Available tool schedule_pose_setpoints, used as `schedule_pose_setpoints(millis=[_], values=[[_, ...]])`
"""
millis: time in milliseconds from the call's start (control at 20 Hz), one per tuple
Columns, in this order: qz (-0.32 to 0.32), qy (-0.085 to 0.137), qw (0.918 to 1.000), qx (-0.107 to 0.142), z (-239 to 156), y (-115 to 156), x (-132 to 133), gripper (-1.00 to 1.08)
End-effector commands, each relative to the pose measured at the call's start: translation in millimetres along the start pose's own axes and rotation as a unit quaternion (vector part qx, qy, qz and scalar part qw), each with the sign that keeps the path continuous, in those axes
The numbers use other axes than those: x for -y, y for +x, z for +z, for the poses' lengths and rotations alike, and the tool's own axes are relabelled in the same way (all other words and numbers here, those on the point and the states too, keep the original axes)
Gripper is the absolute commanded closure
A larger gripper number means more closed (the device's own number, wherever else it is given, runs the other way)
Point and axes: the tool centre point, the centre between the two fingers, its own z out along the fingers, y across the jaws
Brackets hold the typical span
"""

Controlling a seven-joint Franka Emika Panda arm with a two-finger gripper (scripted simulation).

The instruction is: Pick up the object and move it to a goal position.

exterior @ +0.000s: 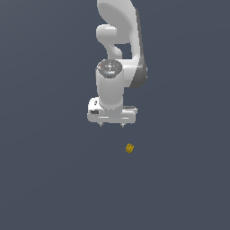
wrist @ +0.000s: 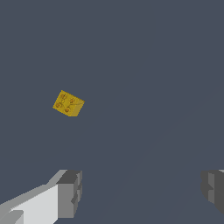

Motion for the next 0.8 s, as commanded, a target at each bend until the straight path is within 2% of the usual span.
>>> schedule_pose_setpoints(millis=[0,450,750], values=[[0.0,0.0,1.0,0.0,0.0,0.0,0.0,-0.92],[-0.028,-0.004,0.9995,0.011,4.5,-1.7,7.3,-0.92],[-0.024,-0.004,0.9997,0.011,5.2,-0.7,8.2,-0.92]])
